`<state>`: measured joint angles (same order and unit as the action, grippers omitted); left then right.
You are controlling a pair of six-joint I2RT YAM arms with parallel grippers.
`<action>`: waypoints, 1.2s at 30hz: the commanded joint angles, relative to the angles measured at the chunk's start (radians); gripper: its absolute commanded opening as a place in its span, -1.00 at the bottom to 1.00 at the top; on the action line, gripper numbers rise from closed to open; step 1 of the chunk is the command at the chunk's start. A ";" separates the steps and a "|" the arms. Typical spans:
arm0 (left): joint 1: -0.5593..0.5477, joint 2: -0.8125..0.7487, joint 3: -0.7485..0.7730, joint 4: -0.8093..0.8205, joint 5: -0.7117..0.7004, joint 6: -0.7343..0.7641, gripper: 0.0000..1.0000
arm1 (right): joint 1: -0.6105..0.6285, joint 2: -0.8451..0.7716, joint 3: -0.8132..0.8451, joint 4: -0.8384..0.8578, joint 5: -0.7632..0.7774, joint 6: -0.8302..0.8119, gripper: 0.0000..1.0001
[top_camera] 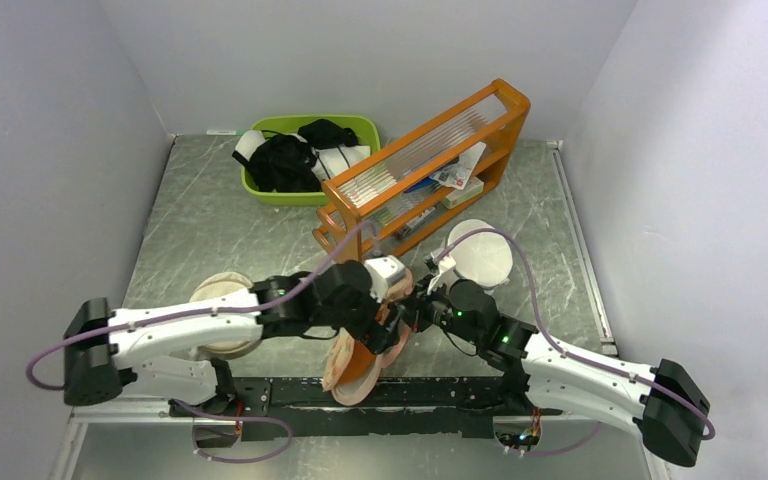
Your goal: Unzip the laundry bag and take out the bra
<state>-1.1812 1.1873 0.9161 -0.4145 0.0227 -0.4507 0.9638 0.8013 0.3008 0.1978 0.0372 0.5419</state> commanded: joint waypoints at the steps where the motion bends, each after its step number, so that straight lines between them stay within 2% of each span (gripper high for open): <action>1: -0.101 0.119 0.099 0.007 -0.272 -0.021 0.89 | -0.001 -0.019 0.004 0.031 -0.007 0.019 -1.00; 5: -0.146 0.204 0.088 -0.002 -0.387 -0.054 0.59 | -0.002 -0.025 -0.001 0.036 -0.008 0.028 -1.00; 7: -0.166 0.222 0.074 -0.007 -0.434 -0.067 0.36 | -0.002 -0.021 -0.003 0.034 -0.012 0.031 -1.00; 13: -0.175 0.209 0.081 -0.149 -0.549 -0.101 -0.66 | -0.002 -0.031 0.019 -0.048 0.025 0.026 -1.00; 14: -0.174 0.199 0.082 -0.177 -0.565 -0.099 -0.80 | -0.002 -0.033 0.024 -0.071 0.037 0.028 -1.00; 15: -0.175 0.187 0.080 -0.201 -0.575 -0.089 -0.86 | -0.002 -0.034 0.030 -0.097 0.056 0.032 -1.00; 23: -0.174 0.118 0.097 -0.340 -0.638 0.154 -0.87 | -0.003 -0.047 0.072 -0.236 0.184 0.042 -1.00; 31: -0.175 0.115 0.128 -0.180 -0.711 0.551 -0.86 | -0.010 -0.085 0.069 -0.242 0.263 0.030 -1.00; 36: -0.176 0.113 0.122 -0.087 -0.677 0.775 -0.86 | -0.011 -0.081 0.041 -0.181 0.182 0.007 -1.00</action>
<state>-1.3540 1.3102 1.0191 -0.6106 -0.6235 0.0738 0.9592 0.7280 0.3523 -0.0124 0.2356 0.5751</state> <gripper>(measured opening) 0.091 0.006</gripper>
